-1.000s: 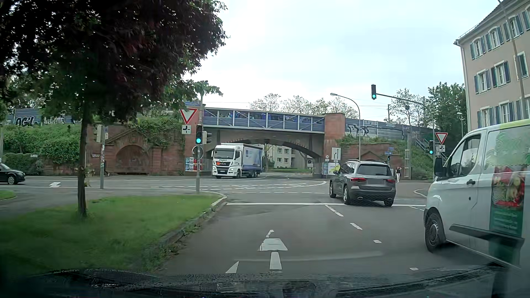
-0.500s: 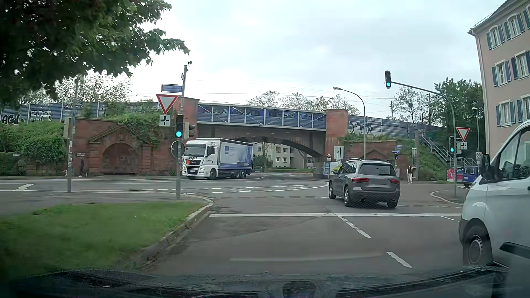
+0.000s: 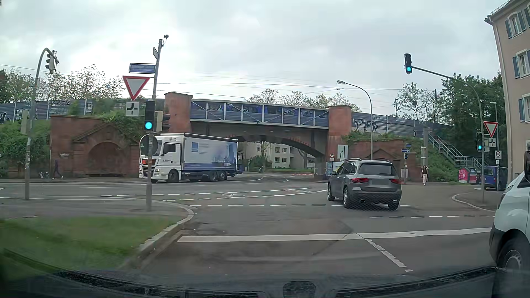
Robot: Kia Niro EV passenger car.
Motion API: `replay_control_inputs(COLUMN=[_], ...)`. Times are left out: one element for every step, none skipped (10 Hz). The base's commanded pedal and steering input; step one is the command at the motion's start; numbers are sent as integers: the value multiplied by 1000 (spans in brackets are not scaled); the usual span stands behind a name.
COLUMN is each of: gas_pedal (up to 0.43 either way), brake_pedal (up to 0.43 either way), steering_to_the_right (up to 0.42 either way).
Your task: Follow the waypoints while adhering to traffic rules and regulations
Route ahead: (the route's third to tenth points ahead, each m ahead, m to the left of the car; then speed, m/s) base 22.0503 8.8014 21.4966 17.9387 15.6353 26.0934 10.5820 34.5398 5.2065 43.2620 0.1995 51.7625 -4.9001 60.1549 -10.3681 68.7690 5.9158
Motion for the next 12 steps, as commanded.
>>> replay_control_inputs(gas_pedal=[79,79,79,79,67,67,67,67,67,47,39,39], brake_pedal=[0,0,0,0,0,0,0,0,0,0,0,0], steering_to_the_right=[-3,-4,-7,-12,-20,-29,-44,-56,-70,-81,-100,-123])
